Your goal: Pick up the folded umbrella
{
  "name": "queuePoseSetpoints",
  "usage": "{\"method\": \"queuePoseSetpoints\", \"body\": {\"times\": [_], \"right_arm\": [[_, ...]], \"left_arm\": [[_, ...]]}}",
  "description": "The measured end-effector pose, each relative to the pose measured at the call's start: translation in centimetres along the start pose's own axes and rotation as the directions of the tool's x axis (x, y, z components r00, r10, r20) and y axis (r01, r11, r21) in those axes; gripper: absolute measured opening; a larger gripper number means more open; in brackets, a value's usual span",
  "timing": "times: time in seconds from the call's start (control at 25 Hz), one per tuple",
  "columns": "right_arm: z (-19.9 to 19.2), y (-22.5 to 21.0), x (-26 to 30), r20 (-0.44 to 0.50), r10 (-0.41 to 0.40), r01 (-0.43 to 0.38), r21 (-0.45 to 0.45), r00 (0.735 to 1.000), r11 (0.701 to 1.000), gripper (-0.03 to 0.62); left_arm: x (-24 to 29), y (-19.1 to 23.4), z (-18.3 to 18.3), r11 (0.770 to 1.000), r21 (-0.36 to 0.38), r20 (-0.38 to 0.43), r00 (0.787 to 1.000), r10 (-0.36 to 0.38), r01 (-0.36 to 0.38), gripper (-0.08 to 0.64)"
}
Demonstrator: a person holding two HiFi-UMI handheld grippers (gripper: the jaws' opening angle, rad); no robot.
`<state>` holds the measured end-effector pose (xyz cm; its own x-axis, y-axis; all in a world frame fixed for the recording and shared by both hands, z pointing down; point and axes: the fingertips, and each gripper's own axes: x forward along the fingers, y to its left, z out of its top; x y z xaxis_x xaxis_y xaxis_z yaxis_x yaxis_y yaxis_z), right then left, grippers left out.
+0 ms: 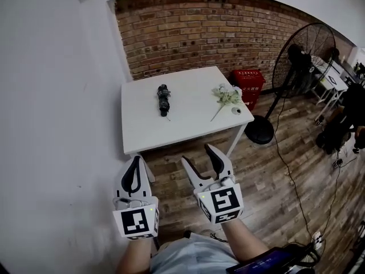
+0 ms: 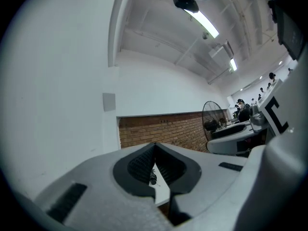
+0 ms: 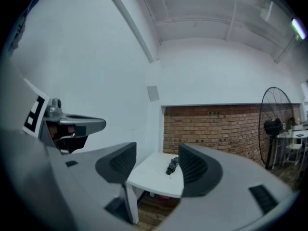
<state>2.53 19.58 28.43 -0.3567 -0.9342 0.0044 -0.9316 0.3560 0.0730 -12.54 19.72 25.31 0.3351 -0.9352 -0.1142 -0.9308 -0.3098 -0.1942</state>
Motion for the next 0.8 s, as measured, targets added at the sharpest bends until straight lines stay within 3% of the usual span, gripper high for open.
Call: {"method": "queuePoseSetpoints", "body": {"times": [0.44,0.8], "right_arm": [[-2.1,-3.3,1.9,-0.03,-0.061,0.062,0.021,0.998,0.998,0.273],[-3.6,-6.0,7.3,-0.05,-0.049,0.051,0.035,0.998,0.998,0.272]], "left_arm": [[3.5,-1.3,-3.0,0.998,-0.009,-0.045,0.997,-0.056,0.056,0.006],[8.9,-0.3,-4.9,0.999,-0.002,-0.07,0.997,-0.044,0.044,0.006]]}}
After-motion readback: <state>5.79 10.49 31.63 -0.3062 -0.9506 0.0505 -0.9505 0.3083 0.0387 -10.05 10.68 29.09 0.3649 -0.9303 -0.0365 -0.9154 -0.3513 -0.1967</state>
